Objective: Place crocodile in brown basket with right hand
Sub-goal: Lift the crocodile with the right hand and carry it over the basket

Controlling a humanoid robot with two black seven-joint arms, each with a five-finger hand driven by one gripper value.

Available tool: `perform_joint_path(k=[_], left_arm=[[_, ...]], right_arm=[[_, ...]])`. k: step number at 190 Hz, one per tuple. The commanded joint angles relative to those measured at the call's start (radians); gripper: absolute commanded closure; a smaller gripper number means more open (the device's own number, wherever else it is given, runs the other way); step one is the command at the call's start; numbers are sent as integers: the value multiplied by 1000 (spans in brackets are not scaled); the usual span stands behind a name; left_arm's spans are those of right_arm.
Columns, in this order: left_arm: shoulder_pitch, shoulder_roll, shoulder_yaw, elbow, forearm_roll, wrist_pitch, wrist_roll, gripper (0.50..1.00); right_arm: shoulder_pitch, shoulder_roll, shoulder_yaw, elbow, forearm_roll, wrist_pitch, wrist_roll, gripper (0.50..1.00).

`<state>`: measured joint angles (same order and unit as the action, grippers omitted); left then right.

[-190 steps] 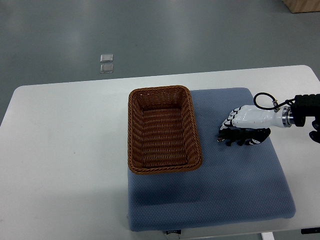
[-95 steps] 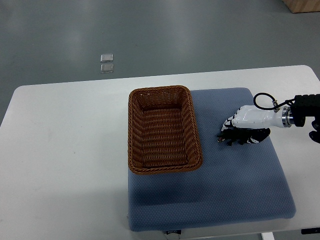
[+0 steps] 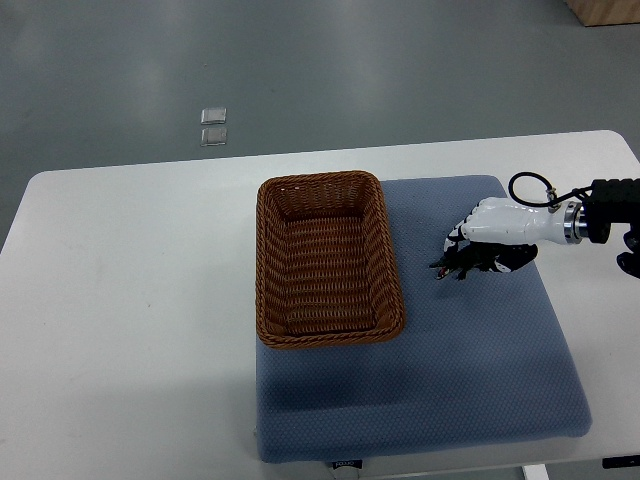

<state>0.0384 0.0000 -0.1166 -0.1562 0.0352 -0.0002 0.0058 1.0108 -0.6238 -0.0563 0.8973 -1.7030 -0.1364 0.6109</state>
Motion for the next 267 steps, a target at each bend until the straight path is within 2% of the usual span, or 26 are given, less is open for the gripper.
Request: perform_joint_path(k=[1,146,215,267], left_arm=[[0,0,0,1,0,-1,0,500],[0,0,0,0,0,0,0,500],[0,0,0,0,0,0,-1,500],[0,0,0,0,-1,0,-1,500]], right_arm=[[2,-1,27,0,0,1,0,1000],[25,26,82,-3,-3,9,0,1000],[63,79,135,-3,-1,11,0,1000],[80,191,234,0,2,12,0,1000]])
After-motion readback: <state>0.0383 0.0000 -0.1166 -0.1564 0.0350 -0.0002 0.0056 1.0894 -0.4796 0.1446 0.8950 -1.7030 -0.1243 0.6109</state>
